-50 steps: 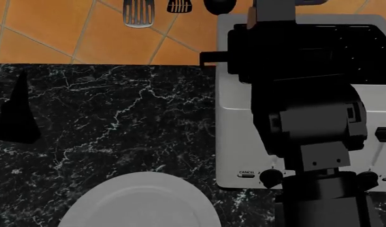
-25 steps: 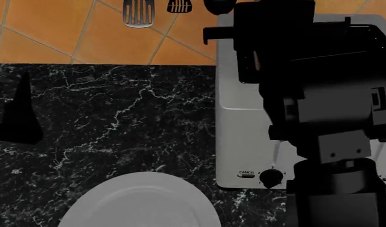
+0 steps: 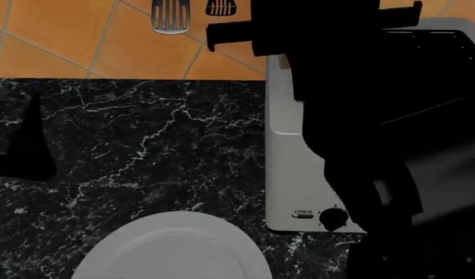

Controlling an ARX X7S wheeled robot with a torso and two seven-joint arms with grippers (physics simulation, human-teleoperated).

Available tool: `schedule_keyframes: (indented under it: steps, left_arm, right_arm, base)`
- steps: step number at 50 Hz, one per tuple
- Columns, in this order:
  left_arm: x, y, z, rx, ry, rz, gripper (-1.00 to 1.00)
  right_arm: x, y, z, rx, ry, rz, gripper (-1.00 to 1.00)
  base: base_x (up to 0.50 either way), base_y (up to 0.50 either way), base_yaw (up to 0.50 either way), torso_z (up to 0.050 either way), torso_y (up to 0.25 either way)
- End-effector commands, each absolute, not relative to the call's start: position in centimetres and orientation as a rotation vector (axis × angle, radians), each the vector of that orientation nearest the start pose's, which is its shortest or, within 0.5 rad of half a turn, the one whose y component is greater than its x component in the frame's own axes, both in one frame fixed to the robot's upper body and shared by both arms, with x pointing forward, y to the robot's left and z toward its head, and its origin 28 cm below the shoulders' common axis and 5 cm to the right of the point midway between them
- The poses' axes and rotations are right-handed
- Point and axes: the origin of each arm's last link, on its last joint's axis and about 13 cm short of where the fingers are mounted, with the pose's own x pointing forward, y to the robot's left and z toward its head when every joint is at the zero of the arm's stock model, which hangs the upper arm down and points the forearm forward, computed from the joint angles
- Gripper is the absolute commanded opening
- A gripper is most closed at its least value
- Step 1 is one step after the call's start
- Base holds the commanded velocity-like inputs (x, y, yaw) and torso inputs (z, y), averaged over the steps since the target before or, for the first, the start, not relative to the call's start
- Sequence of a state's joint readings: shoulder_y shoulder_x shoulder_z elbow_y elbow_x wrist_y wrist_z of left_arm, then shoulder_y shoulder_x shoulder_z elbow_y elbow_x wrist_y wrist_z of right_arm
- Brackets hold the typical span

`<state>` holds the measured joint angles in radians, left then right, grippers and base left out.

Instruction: Place the toasted item on a plate.

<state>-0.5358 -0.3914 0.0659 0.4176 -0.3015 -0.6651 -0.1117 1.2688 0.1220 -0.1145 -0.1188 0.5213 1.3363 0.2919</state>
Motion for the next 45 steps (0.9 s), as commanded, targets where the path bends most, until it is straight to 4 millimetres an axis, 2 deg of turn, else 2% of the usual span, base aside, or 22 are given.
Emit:
schedule_keyframes:
  steps: [1,12,18,27,34,45]
  left_arm:
    - [27.8,25.9,19.3,0.161,-0.250,-0.017,1.00]
    - [27.9,26.0,19.3,0.163,-0.248,-0.017,1.00]
    - [27.9,26.0,19.3,0.168,-0.247,-0.019,1.00]
    - [27.8,26.1,19.1,0.167,-0.243,-0.020,1.00]
    - [28.0,25.9,18.9,0.165,-0.242,-0.025,1.00]
    - [28.0,25.9,18.5,0.163,-0.234,-0.032,1.00]
  right_arm:
    - [27.8,-6.6,33.2,-0.061,-0.091,0.246,-1.00]
    - [25.4,-5.0,32.0,-0.028,-0.109,0.352,-1.00]
    - [24.7,-4.2,30.8,0.027,-0.112,0.401,-1.00]
    - [23.1,-4.0,29.4,0.129,-0.095,0.449,-1.00]
    - [23.0,-3.5,27.4,0.181,-0.054,0.471,-1.00]
    - [20.0,-3.8,25.2,0.259,0.024,0.469,-1.00]
  base:
    - [0.00,0.00,0.00,0.000,0.000]
    - [0.00,0.00,0.00,0.000,0.000]
    - [0.00,0.00,0.00,0.000,0.000]
    - [0.00,0.00,0.00,0.000,0.000]
    - [0.00,0.00,0.00,0.000,0.000]
    - [0.00,0.00,0.00,0.000,0.000]
